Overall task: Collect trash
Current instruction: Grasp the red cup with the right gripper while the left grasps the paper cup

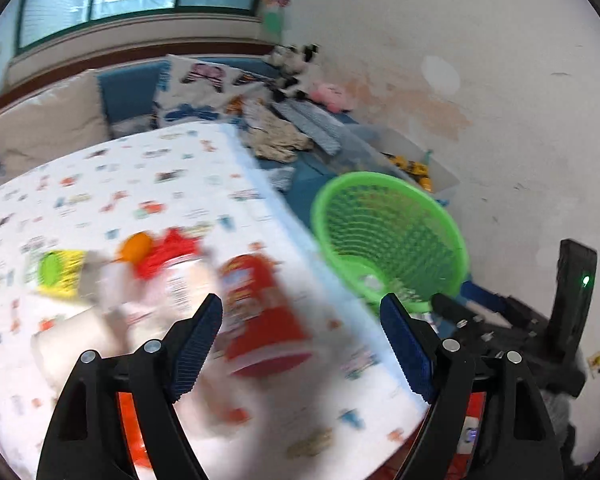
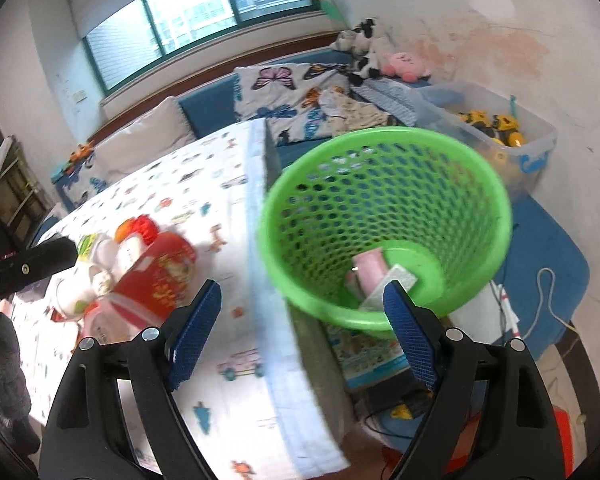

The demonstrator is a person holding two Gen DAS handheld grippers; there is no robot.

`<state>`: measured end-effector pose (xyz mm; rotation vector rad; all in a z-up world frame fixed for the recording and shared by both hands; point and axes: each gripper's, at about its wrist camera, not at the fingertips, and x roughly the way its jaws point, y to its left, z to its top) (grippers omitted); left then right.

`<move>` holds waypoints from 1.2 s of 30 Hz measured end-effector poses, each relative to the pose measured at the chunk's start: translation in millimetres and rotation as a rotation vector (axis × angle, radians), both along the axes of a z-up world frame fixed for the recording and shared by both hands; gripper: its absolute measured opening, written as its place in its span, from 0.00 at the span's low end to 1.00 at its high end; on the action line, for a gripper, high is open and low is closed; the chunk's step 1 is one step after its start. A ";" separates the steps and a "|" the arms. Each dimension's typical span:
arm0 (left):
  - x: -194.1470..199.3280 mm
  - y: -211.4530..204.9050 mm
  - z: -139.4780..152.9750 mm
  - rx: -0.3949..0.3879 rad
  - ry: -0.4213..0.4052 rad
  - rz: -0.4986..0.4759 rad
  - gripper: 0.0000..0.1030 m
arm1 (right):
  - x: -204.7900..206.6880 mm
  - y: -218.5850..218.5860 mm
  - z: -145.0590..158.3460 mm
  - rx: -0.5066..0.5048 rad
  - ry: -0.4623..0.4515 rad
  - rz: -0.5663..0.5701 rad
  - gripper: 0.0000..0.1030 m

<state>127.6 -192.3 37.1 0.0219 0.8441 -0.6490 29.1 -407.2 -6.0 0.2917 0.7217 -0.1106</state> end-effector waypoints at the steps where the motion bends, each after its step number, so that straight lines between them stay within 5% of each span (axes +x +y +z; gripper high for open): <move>1: 0.9 11.9 -1.3 0.009 -0.002 0.026 0.76 | 1.7 5.0 0.0 -0.001 0.001 0.011 0.81; 7: 8.1 86.4 -9.0 0.001 -0.017 0.206 0.76 | 10.0 27.6 2.7 0.003 -0.002 0.055 0.81; 14: 33.9 154.4 -36.6 -0.036 0.088 0.393 0.72 | 21.2 48.8 6.7 -0.002 -0.002 0.101 0.81; 26: 56.9 165.3 -75.8 -0.106 0.227 0.360 0.52 | 37.6 80.8 2.4 -0.002 0.028 0.182 0.81; 36: 61.9 162.5 -90.9 -0.158 0.274 0.295 0.33 | 90.2 77.1 -10.4 0.219 0.125 0.251 0.81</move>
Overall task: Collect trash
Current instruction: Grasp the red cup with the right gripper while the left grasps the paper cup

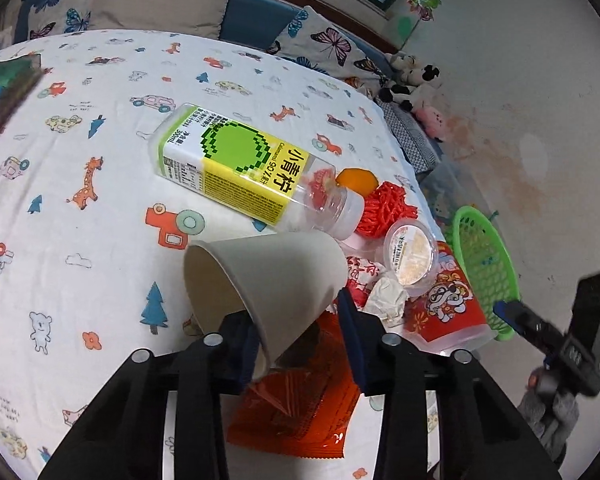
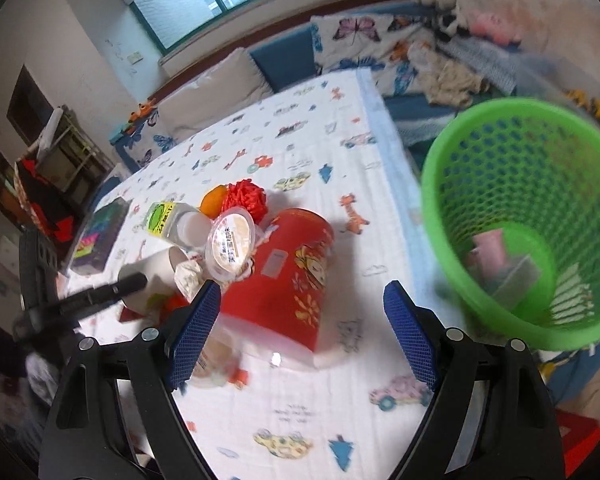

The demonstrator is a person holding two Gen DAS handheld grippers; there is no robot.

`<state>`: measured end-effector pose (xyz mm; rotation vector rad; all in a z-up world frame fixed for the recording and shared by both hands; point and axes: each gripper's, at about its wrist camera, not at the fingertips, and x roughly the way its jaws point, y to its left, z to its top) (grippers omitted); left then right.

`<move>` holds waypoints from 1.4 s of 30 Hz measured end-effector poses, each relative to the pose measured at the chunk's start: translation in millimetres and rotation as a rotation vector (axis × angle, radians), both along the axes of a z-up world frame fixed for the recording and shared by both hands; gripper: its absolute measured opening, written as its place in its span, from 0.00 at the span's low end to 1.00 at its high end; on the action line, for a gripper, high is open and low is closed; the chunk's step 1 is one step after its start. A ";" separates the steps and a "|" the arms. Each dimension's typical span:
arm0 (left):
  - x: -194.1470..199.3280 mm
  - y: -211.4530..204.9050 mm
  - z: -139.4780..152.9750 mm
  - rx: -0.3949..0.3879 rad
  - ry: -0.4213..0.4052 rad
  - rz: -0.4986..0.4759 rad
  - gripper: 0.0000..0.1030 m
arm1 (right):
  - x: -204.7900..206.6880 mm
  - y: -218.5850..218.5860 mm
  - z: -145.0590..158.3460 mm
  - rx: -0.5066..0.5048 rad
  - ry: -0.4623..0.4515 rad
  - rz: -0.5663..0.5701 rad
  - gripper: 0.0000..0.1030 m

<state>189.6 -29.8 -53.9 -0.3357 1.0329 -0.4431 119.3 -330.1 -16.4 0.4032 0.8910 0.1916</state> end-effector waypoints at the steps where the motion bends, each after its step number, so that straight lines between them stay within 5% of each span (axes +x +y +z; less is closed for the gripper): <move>1: 0.5 -0.7 -1.0 0.000 0.002 -0.003 0.30 | 5.2 0.2 -2.0 0.023 0.014 0.007 0.81; 12: 5.2 -0.5 -1.6 -0.025 -0.006 -0.038 0.22 | 50.4 1.3 -31.9 0.206 0.169 0.030 0.74; 19: 2.0 -2.0 3.5 -0.053 -0.026 -0.072 0.05 | 53.6 -2.4 -44.8 0.249 0.201 0.027 0.67; 36: -30.3 -2.5 54.8 -0.087 -0.137 -0.133 0.03 | -1.4 1.0 24.5 -0.007 -0.067 0.003 0.65; 42: -31.5 -21.4 79.8 -0.123 -0.170 -0.185 0.03 | -7.1 -29.4 44.2 -0.019 -0.128 -0.069 0.64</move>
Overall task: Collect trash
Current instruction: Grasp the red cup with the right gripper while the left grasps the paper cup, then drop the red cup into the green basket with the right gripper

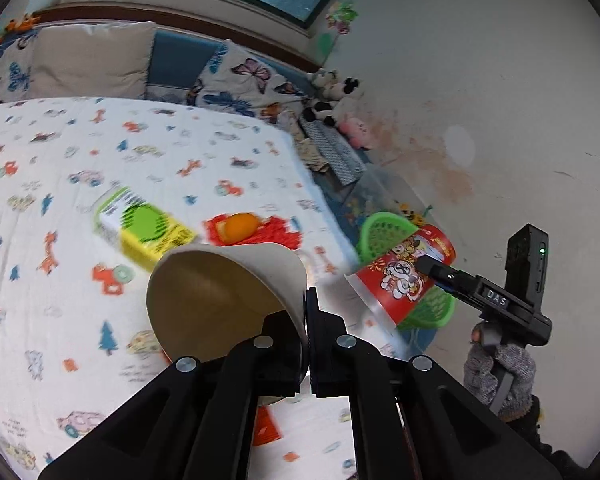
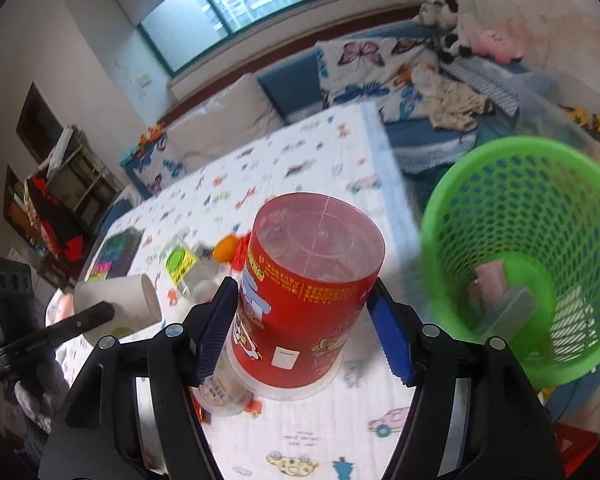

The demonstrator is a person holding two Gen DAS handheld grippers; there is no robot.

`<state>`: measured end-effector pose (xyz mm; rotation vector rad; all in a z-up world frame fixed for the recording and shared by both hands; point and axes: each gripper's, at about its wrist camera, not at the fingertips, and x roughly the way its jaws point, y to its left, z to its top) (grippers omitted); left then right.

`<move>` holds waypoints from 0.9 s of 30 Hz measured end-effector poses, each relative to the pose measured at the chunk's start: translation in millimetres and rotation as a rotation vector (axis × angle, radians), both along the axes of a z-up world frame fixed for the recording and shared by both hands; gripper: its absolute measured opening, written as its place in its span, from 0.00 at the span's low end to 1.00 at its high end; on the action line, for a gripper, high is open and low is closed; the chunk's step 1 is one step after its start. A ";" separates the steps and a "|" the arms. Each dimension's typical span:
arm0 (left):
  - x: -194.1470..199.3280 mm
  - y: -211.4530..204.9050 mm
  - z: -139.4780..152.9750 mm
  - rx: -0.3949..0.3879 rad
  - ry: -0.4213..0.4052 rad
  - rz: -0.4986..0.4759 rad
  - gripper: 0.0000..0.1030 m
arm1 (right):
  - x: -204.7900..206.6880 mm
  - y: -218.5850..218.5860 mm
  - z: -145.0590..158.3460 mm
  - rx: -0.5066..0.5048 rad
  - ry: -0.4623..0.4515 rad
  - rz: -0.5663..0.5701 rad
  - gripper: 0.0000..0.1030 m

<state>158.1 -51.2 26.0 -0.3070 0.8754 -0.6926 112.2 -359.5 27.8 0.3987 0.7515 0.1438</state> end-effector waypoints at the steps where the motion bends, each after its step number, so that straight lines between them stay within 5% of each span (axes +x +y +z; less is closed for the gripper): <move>1: 0.9 -5.7 3.5 -0.003 -0.004 -0.013 0.03 | -0.1 -5.8 2.3 -0.007 -0.005 -0.015 0.64; 8: 7.7 -54.4 20.2 0.010 -0.032 -0.101 0.03 | -5.8 -68.0 9.9 -0.105 -0.001 -0.178 0.64; 15: 17.1 -107.9 27.6 0.038 -0.041 -0.181 0.03 | -2.8 -123.2 -14.3 -0.180 0.060 -0.315 0.64; 27: 23.6 -180.3 24.5 0.099 -0.028 -0.279 0.03 | 22.8 -164.6 -57.4 -0.253 0.129 -0.381 0.64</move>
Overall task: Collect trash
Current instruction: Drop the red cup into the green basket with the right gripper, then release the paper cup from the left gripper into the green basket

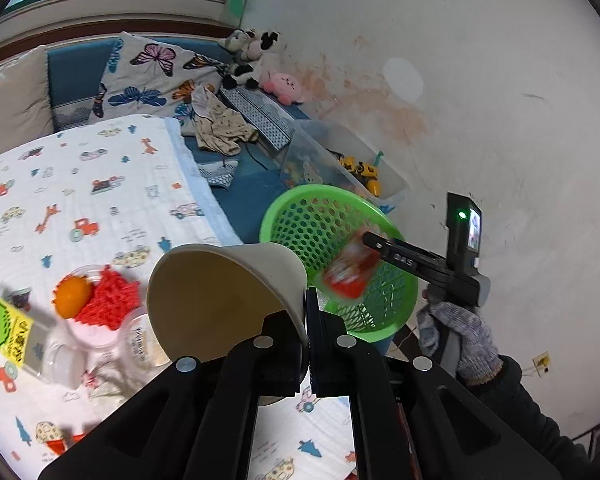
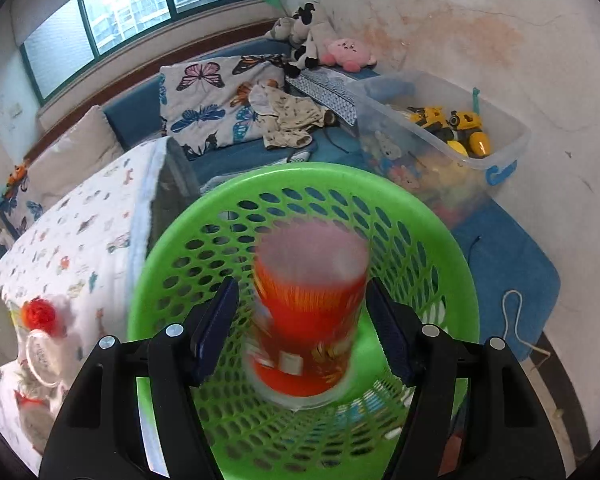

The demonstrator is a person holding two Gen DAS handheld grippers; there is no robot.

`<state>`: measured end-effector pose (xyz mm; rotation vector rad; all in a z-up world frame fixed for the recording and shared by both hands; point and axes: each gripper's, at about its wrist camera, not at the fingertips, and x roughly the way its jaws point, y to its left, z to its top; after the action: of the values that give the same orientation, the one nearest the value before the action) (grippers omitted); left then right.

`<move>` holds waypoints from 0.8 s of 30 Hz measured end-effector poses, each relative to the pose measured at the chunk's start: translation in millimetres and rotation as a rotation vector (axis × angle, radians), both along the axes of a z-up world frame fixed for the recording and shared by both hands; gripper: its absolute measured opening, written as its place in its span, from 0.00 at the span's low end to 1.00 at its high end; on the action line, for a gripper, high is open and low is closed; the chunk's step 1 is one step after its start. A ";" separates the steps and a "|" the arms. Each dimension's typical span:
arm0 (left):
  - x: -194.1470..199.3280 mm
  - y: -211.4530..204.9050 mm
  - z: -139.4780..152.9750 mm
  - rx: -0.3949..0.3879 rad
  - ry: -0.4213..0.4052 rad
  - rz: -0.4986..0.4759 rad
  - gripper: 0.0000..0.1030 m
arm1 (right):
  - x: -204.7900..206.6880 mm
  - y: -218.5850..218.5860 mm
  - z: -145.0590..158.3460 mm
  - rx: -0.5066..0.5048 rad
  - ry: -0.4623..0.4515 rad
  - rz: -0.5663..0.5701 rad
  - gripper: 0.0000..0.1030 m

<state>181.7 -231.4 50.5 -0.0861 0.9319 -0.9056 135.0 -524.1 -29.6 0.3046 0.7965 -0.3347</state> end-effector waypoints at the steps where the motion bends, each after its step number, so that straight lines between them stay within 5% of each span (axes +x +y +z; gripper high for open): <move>1: 0.4 -5.1 -0.8 0.004 0.000 -0.007 0.03 | 2.3 -1.6 -1.9 0.004 -0.004 0.002 0.65; 24: 5.4 -129.2 -35.8 0.118 0.052 -0.164 0.03 | -59.3 0.9 22.7 -0.032 -0.043 -0.011 0.72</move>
<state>187.1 -360.6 14.7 0.0692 1.0502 -1.0012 75.7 -523.2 -6.9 0.2856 0.7462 -0.3500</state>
